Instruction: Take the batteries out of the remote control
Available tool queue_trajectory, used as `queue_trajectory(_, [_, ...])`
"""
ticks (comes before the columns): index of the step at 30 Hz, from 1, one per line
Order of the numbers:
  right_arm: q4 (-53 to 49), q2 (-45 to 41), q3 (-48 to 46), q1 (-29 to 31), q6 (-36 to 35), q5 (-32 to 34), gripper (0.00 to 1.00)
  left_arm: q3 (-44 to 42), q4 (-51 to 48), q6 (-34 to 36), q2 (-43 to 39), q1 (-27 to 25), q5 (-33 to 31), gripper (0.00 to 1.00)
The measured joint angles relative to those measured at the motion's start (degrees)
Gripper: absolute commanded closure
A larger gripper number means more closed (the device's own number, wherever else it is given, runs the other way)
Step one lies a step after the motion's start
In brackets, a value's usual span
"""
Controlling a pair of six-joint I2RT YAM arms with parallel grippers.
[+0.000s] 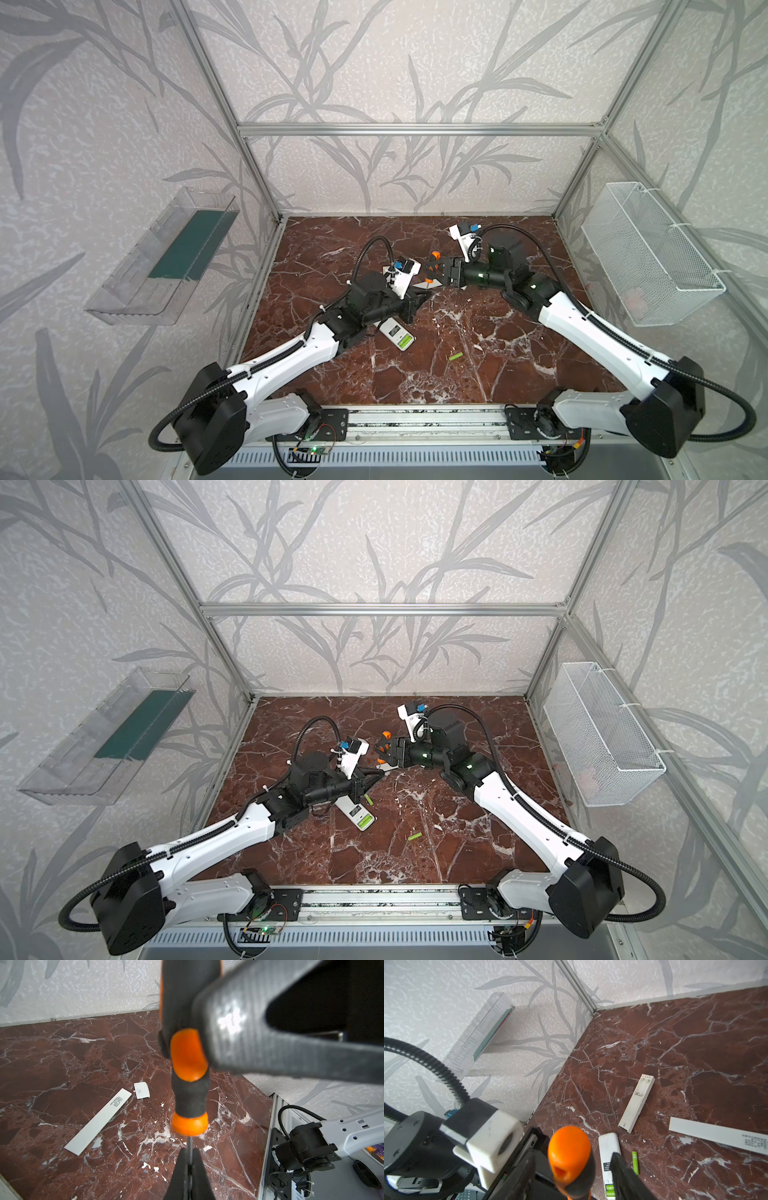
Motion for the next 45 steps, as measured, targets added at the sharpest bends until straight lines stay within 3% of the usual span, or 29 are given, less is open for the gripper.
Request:
queue_trajectory(9, [1.42, 0.92, -0.04, 0.00, 1.73, -1.31, 0.57, 0.00, -1.95, 0.87, -0.52, 0.04, 0.70, 1.00])
queue_trajectory(16, [1.99, 2.36, -0.20, 0.00, 2.25, -2.27, 0.99, 0.00, -2.89, 1.09, -0.52, 0.11, 0.81, 1.00])
queue_trajectory(17, [1.99, 2.43, -0.24, 0.00, 2.23, -2.32, 1.00, 0.00, -3.13, 1.18, -0.52, 0.11, 0.74, 1.00])
queue_trajectory(19, [1.92, 2.45, -0.28, 0.00, 2.05, -2.23, 1.00, 0.00, -3.58, 1.27, -0.63, 0.11, 0.37, 0.91])
queue_trajectory(23, [-1.09, 2.01, -0.24, 1.90, -2.03, 3.04, 1.00, -0.04, -6.43, 0.35, -2.45, 0.24, -3.21, 0.52])
queue_trajectory(27, [-5.20, 0.83, -0.37, 7.48, -9.64, 13.46, 1.00, -2.89, -9.60, -4.26, -7.85, 2.34, -9.03, 0.40])
queue_trajectory(31, [-3.06, -0.61, -3.61, 11.17, -13.42, 18.99, 1.00, -9.88, -12.76, -12.35, -14.58, 5.68, -12.79, 0.40])
queue_trajectory(35, [0.70, 0.66, -8.04, 13.18, -14.56, 22.88, 1.00, -19.47, -14.10, -23.17, -18.71, 7.54, -14.23, 0.53])
queue_trajectory(40, [5.44, 5.20, -10.16, 17.09, -15.30, 26.82, 1.00, -29.40, -11.47, -35.36, -17.00, 6.75, -12.63, 0.58])
queue_trajectory(45, [10.51, 7.52, -12.00, 19.54, -15.15, 28.85, 1.00, -29.99, -7.67, -38.95, -12.26, 5.49, -11.52, 0.60])
